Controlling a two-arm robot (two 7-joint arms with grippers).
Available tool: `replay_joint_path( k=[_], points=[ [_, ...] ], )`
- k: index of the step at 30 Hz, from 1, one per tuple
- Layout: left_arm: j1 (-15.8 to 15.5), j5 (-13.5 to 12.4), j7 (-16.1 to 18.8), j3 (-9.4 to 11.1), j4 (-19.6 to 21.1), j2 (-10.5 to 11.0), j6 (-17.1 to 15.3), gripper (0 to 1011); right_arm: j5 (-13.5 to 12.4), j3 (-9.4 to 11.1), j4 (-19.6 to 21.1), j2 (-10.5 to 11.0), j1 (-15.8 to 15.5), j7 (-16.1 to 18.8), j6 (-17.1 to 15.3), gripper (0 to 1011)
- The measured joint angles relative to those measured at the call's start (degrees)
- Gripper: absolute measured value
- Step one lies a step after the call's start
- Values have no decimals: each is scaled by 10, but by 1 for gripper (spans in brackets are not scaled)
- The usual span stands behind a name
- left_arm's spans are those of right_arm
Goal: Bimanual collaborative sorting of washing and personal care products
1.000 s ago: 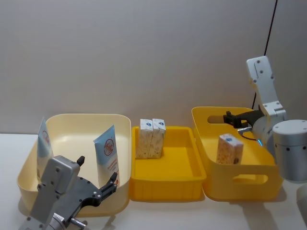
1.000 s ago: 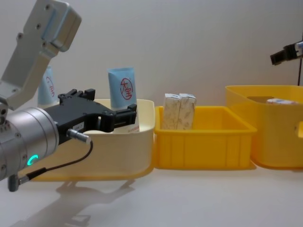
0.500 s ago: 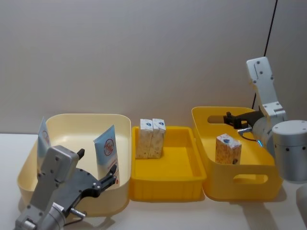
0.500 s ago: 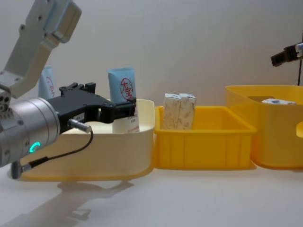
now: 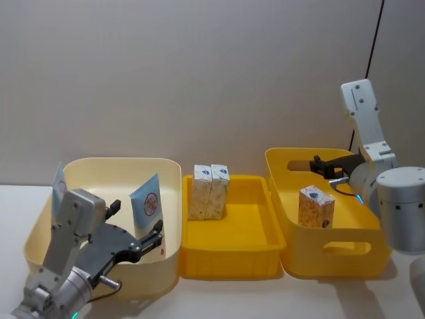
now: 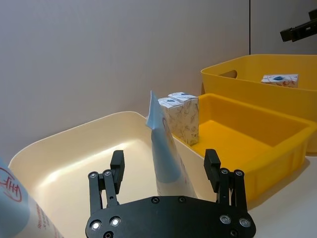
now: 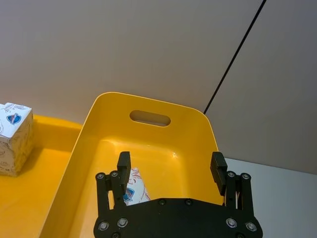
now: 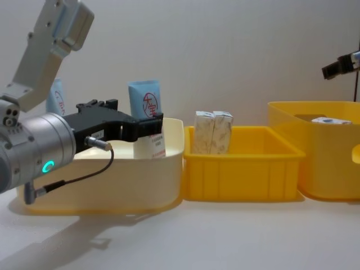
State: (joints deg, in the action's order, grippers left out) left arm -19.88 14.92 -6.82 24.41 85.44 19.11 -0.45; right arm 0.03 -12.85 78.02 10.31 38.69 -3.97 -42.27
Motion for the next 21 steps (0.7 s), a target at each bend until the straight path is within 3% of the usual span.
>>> replay_joint_path(
  k=[9,21],
  points=[
    [-38,20,-39,-3,-72,-24,25,1003,0,0,0,0,0,0,0,1001],
    [-61,30,-61,-5,-115,-38,40,1003,0,0,0,0,0,0,0,1001]
  ],
)
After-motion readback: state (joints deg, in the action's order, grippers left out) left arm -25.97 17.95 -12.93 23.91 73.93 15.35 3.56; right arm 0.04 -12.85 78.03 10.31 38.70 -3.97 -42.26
